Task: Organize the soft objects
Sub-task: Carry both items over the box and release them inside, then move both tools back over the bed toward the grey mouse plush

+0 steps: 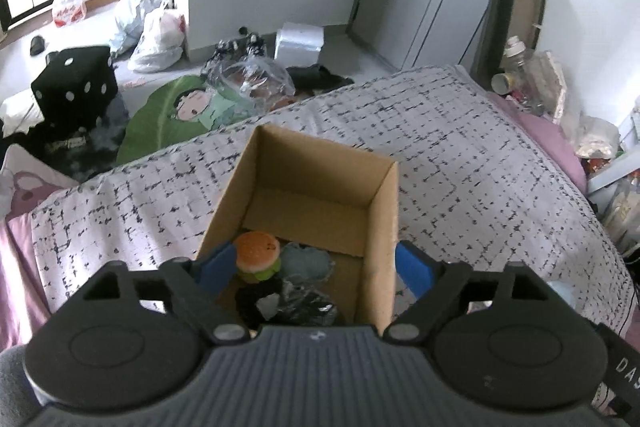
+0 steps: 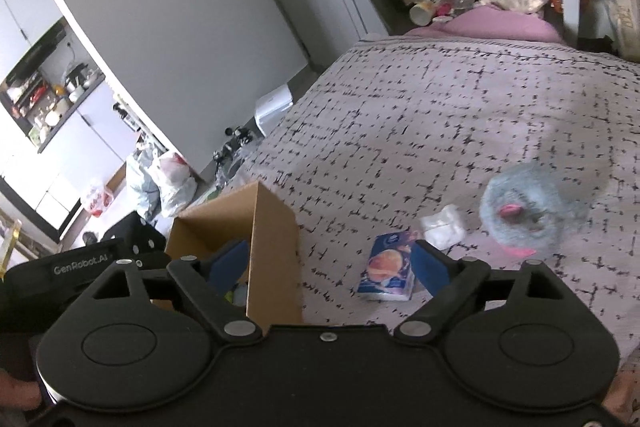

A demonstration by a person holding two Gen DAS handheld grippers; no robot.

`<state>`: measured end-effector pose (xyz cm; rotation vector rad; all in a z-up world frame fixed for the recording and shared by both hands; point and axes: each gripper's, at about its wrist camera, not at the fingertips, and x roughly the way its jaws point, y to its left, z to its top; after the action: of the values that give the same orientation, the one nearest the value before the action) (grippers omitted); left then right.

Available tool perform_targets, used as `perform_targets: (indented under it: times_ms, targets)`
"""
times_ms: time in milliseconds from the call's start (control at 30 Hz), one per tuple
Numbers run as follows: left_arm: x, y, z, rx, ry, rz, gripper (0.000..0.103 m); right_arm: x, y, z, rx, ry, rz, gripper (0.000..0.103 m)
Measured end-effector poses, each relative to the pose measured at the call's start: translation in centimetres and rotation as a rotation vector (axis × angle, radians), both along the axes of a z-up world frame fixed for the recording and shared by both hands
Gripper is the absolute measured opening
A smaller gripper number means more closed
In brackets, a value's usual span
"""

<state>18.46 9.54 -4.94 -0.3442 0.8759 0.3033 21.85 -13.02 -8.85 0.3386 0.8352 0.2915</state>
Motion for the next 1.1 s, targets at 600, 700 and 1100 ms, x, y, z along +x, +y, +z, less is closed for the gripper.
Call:
perform_targets:
  times_ms: [600, 700, 1100]
  targets:
    - [0.4, -6.3, 3.0, 0.024, -0.086, -0.057, 0.103, 0.2, -10.9, 2.0, 0.088, 0.019, -0.185, 0.097]
    - [0.8, -7.5, 2.9, 0.013, -0.082, -0.077, 0.103, 0.2, -12.3, 1.9, 0.100, 0.029, -0.209, 0.097]
    - [2.5, -12.2, 1.4, -0.043, -0.038, -0.165, 0.103, -0.1, -17.7, 1.0, 0.190, 0.052, -0.341, 0.097]
